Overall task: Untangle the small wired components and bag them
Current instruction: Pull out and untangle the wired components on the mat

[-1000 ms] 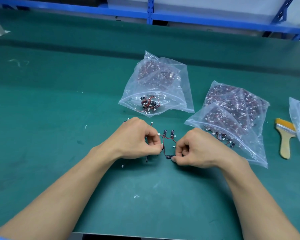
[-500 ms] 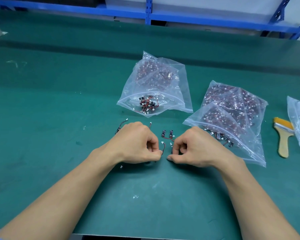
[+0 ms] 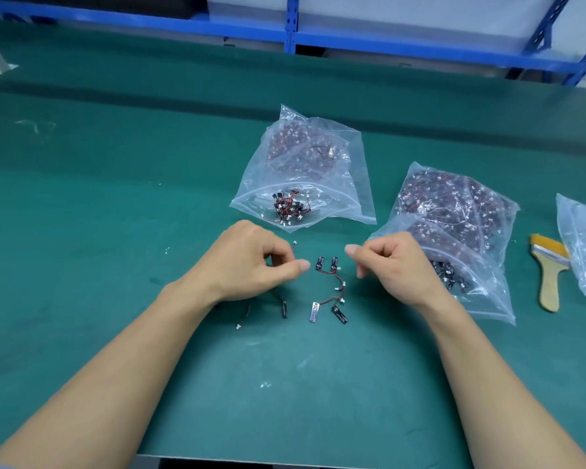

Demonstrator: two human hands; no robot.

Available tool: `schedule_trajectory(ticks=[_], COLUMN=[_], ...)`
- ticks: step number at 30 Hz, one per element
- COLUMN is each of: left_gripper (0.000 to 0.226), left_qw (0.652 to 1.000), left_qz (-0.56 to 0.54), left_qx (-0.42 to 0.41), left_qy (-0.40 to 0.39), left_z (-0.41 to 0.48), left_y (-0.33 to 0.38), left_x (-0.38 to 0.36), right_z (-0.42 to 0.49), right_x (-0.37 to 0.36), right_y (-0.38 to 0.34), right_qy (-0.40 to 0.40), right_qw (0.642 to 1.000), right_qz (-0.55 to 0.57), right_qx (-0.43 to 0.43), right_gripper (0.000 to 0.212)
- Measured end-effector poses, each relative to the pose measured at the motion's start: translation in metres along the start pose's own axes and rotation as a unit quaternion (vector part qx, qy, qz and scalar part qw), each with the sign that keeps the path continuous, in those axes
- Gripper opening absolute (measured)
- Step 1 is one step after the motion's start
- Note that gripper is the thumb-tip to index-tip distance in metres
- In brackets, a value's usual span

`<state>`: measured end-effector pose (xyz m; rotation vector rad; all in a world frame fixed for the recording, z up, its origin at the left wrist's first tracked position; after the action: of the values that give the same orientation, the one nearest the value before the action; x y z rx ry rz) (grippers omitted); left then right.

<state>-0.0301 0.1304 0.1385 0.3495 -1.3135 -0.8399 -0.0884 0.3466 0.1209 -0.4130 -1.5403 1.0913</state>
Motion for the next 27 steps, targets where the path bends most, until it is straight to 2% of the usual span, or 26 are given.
schedule_trajectory(ticks=[4, 6, 10, 18, 27], left_gripper=[0.033, 0.028, 0.015, 0.015, 0.016], left_qw=[0.988, 0.983, 0.973, 0.963, 0.961], left_qz=[-0.055, -0.036, -0.039, -0.078, -0.089], left_qx=[0.045, 0.068, 0.114, 0.169, 0.176], left_qy=[0.137, 0.169, 0.197, 0.196, 0.193], left_z=[-0.001, -0.003, -0.008, -0.007, -0.006], left_y=[-0.029, -0.047, -0.082, -0.105, -0.106], left_x=[0.033, 0.046, 0.056, 0.045, 0.044], right_z=[0.006, 0.009, 0.013, 0.015, 0.015], right_x=[0.006, 0.010, 0.011, 0.008, 0.007], right_y=[0.010, 0.018, 0.027, 0.032, 0.031], right_qy=[0.050, 0.075, 0.091, 0.087, 0.083], right_qw=[0.998, 0.995, 0.992, 0.993, 0.993], right_qz=[0.042, 0.063, 0.079, 0.077, 0.072], right_qx=[-0.011, -0.021, -0.026, -0.021, -0.028], right_gripper=[0.045, 0.042, 0.034, 0.028, 0.029])
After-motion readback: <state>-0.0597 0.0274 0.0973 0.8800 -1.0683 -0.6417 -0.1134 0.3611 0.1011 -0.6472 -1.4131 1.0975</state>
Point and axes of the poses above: each hand's wrist, its own z-axis towards the middle knuckle, its own x-axis out of the back of the hand, y = z × x, the point moved 5 cm from there along z, towards the middle knuckle, and after that the axes turned 3 degrees about -z, right-handed, at the moved point
